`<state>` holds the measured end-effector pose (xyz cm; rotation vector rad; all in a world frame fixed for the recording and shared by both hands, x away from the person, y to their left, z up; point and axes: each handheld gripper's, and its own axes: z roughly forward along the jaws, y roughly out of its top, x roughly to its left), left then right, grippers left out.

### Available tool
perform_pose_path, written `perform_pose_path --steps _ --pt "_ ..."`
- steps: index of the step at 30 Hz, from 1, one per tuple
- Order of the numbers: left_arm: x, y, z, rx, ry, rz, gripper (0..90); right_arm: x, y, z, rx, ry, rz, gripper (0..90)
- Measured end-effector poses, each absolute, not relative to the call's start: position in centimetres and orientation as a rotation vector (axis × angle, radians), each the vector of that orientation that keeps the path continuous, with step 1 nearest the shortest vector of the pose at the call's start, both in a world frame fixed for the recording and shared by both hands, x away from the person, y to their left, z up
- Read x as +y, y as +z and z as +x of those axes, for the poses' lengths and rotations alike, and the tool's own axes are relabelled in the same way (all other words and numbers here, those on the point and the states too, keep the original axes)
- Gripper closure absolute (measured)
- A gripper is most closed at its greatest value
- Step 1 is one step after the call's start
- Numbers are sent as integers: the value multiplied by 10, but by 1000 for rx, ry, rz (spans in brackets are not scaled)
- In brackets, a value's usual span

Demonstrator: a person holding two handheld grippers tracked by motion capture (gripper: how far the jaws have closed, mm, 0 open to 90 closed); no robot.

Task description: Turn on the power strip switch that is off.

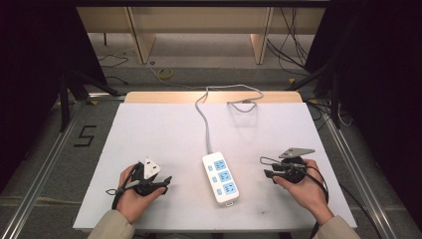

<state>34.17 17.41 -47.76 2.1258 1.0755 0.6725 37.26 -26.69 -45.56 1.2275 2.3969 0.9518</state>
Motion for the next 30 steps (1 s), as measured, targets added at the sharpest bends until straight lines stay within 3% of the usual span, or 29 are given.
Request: perform_pose_path --steps 30 --pt "180 -480 346 1093 667 2119 322 -282 -469 362 2283 1057 1207 476"
